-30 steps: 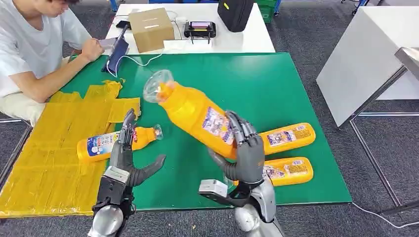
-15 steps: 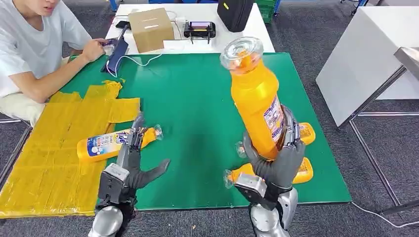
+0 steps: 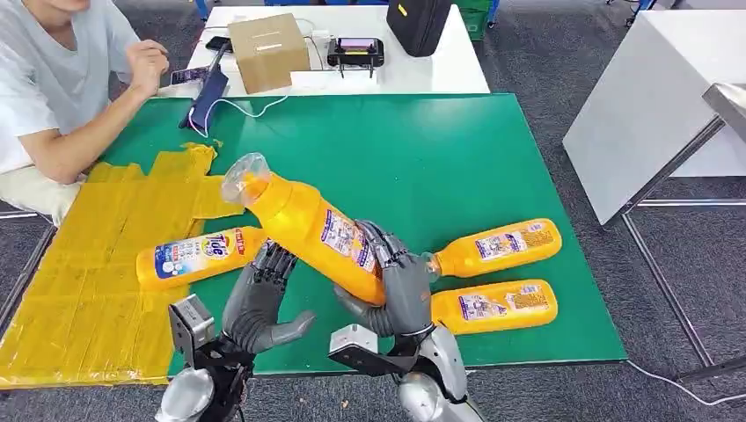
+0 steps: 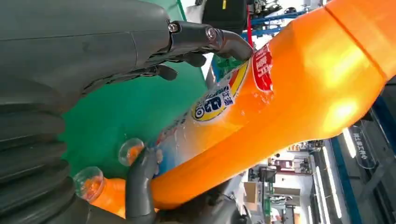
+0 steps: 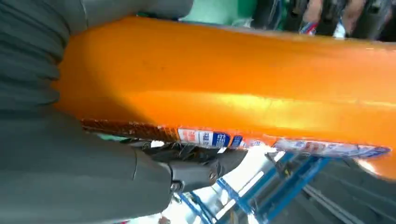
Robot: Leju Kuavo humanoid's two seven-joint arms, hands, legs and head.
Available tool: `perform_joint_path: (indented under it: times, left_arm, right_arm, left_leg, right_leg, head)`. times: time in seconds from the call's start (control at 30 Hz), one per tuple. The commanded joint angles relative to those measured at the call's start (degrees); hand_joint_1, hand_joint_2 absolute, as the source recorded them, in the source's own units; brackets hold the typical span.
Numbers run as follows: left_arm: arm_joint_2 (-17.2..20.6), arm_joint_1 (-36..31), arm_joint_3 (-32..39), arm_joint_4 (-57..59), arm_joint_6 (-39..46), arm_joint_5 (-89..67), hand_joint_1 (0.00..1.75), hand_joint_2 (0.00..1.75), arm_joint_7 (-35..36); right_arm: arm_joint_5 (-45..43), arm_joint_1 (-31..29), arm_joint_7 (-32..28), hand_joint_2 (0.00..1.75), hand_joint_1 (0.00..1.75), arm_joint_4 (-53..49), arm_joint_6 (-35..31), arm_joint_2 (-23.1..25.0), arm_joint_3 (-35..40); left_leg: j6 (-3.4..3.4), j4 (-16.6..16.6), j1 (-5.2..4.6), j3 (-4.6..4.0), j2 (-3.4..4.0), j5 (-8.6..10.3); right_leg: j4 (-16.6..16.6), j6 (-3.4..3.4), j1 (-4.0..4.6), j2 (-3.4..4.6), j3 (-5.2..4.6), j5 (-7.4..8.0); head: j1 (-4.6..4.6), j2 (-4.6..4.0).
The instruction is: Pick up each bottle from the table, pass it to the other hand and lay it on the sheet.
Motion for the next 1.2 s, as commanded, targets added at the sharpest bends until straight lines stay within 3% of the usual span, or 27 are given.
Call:
perform_joint_path:
  times: [0.03, 0.1, 0.17, 0.23, 0.6, 1.2]
  left_arm:
    - [2.3, -2.1, -2.1, 2.0, -0.1, 0.1, 0.0, 1.75, 0.1]
    - [2.3, -2.1, -2.1, 2.0, -0.1, 0.1, 0.0, 1.75, 0.1]
    - [2.7, -2.7, -2.7, 2.2, -1.1, 1.1, 0.0, 1.75, 0.0]
    - [2.8, -3.3, -3.3, 2.7, -1.6, 1.4, 0.0, 1.75, 0.1]
    - [2.0, -4.8, -3.0, 5.5, -1.0, 3.0, 0.0, 1.75, 0.9]
    - [1.9, -4.9, -2.9, 6.0, -0.6, 3.1, 0.0, 1.75, 1.1]
  right_arm:
    - [-0.2, -3.4, 0.2, 1.75, 1.75, 6.5, 0.2, -2.6, 3.0]
    - [-0.2, -3.4, 0.2, 1.75, 1.75, 6.5, 0.2, -2.6, 3.0]
    - [-3.2, -4.3, 0.7, 1.75, 1.75, 8.3, 5.6, -3.0, 4.7]
    - [-3.1, -5.5, 0.3, 1.75, 1.75, 12.3, 6.2, -2.4, 6.2]
    - [5.1, -10.2, 1.1, 1.75, 1.75, 24.2, 3.8, -1.1, 20.5]
    - [4.7, -10.5, 1.3, 1.75, 1.75, 24.4, 3.7, -1.6, 21.1]
  left_leg:
    - [-0.05, 0.0, 0.05, 0.33, -0.05, -0.13]
    - [-0.05, 0.0, 0.04, 0.25, -0.04, -0.1]
    - [-0.07, 0.0, 0.06, 0.3, -0.08, -0.13]
    - [-0.06, 0.0, 0.05, 0.27, -0.06, -0.11]
    - [-0.07, -0.1, 0.09, 0.35, -0.09, -0.12]
    - [-0.05, 0.0, 0.05, 0.21, -0.14, -0.09]
  right_leg:
    - [-0.1, -0.07, 0.0, 0.24, 0.35, -0.1]
    - [-0.1, -0.06, 0.01, 0.21, 0.27, -0.07]
    - [-0.1, -0.08, 0.02, 0.21, 0.33, -0.1]
    - [-0.1, -0.07, 0.01, 0.2, 0.29, -0.08]
    - [-0.1, -0.12, 0.05, 0.18, 0.32, -0.08]
    - [-0.1, -0.11, 0.01, 0.08, 0.15, -0.08]
  head:
    - [0.0, 0.0]
    - [0.0, 0.0]
    - [0.0, 0.0]
    - [0.0, 0.0]
    - [0.0, 0.0]
    - [-0.09, 0.0]
